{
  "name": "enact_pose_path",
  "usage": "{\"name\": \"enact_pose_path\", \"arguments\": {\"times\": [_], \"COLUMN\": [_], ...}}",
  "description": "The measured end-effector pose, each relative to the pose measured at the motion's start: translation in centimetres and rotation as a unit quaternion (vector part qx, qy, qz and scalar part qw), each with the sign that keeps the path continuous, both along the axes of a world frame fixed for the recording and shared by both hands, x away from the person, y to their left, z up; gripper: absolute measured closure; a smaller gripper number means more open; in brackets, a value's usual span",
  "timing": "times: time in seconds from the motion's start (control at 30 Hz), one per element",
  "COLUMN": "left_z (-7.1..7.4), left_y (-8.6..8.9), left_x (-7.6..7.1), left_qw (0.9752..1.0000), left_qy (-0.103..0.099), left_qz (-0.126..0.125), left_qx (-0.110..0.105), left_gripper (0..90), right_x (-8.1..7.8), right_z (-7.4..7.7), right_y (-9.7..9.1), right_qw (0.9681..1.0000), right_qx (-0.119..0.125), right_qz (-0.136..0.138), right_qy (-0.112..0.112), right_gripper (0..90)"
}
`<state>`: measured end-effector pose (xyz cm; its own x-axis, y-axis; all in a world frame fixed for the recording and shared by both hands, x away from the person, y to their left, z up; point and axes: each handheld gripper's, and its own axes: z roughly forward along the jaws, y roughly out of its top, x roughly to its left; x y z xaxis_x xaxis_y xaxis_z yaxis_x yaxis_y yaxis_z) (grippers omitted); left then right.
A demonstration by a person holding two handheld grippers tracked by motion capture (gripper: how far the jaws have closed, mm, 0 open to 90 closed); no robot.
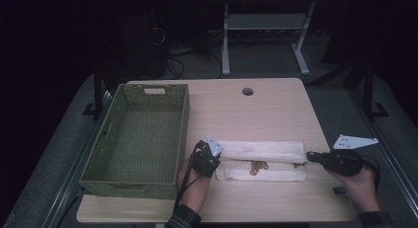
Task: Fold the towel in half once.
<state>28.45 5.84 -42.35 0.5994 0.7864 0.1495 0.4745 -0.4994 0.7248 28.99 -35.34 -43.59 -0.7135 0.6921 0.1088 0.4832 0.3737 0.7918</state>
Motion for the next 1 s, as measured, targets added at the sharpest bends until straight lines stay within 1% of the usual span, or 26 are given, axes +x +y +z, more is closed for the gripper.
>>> {"name": "enact_pose_path", "arguments": {"times": [0.03, 0.07, 0.1, 0.2, 0.3, 0.33, 0.37, 0.43, 0.5, 0.53, 0.57, 0.63, 0.67, 0.73, 0.77, 0.8, 0.83, 0.93, 1.0], "left_z": [-0.2, -0.3, -0.5, -0.7, -1.1, -1.1, -1.1, -1.0, -0.6, -0.4, -0.1, 0.4, 0.4, 0.3, 0.2, 0.0, -0.2, -0.8, -1.1], "left_y": [0.0, -0.1, -0.1, -0.2, -0.2, -0.2, -0.1, -0.1, 0.0, 0.0, 0.0, 0.1, 0.1, 0.0, -0.1, -0.2, -0.4, -0.7, -0.8], "left_x": [-0.3, -0.5, -0.9, -1.3, -1.7, -1.7, -1.8, -1.9, -2.0, -2.0, -2.0, -1.9, -1.7, -1.4, -1.2, -1.0, -0.8, 0.1, 0.9], "left_qw": [1.0, 1.0, 0.9999, 0.9997, 0.9995, 0.9995, 0.9995, 0.9997, 0.9999, 0.9999, 0.9999, 0.9998, 0.9997, 0.9996, 0.9995, 0.9994, 0.9992, 0.9988, 0.9985], "left_qy": [0.001, 0.0, -0.001, 0.003, 0.009, 0.009, 0.009, 0.002, -0.003, -0.007, -0.009, -0.013, -0.013, -0.008, -0.003, 0.002, 0.007, 0.019, 0.028], "left_qz": [-0.002, 0.0, -0.004, -0.008, -0.009, -0.009, -0.009, -0.005, -0.006, -0.007, -0.009, -0.015, -0.017, -0.023, -0.028, -0.03, -0.033, -0.04, -0.044], "left_qx": [0.008, 0.007, 0.015, 0.024, 0.028, 0.029, 0.029, 0.022, 0.009, 0.007, 0.003, -0.007, -0.008, -0.014, -0.013, -0.017, -0.02, -0.023, -0.019], "left_gripper": [86.6, 86.7, 86.6, 86.6, 86.6, 86.1, 85.7, 82.6, 77.8, 75.7, 74.7, 74.1, 73.6, 73.6, 73.4, 73.3, 73.3, 73.3, 73.0], "right_x": [-0.2, -0.4, -0.6, -1.1, -1.4, -1.5, -1.6, -1.7, -1.8, -1.8, -1.8, -1.8, -1.8, -1.7, -1.6, -1.5, -1.4, -0.5, 0.2], "right_z": [0.0, -0.1, -0.2, -0.3, -0.6, -0.8, -0.9, -1.0, -0.9, -0.6, -0.5, -0.2, -0.2, -0.3, -0.3, -0.5, -0.7, -1.0, -1.2], "right_y": [0.0, 0.0, 0.0, 0.0, 0.1, 0.1, 0.1, 0.2, 0.2, 0.2, 0.1, 0.1, 0.2, 0.3, 0.3, 0.4, 0.5, 0.7, 0.8], "right_qw": [1.0, 1.0, 1.0, 0.9999, 0.9999, 0.9997, 0.9996, 0.9994, 0.9995, 0.9994, 0.9994, 0.9994, 0.9994, 0.9993, 0.9993, 0.9993, 0.9994, 0.9996, 0.9996], "right_qx": [0.001, 0.001, 0.003, -0.001, 0.0, 0.0, 0.0, -0.003, 0.001, 0.011, 0.016, 0.021, 0.021, 0.02, 0.018, 0.013, 0.008, -0.001, -0.004], "right_qz": [0.001, 0.004, 0.005, 0.008, 0.011, 0.014, 0.015, 0.023, 0.023, 0.025, 0.026, 0.027, 0.027, 0.028, 0.027, 0.026, 0.027, 0.018, 0.013], "right_qy": [0.001, 0.002, 0.001, 0.007, 0.014, 0.022, 0.024, 0.026, 0.023, 0.019, 0.017, 0.011, 0.01, 0.013, 0.017, 0.021, 0.022, 0.024, 0.026], "right_gripper": [86.9, 86.9, 86.9, 86.8, 86.6, 86.2, 85.6, 80.0, 76.3, 74.0, 74.0, 74.0, 74.2, 76.2, 77.0, 79.1, 80.7, 85.7, 88.2]}}
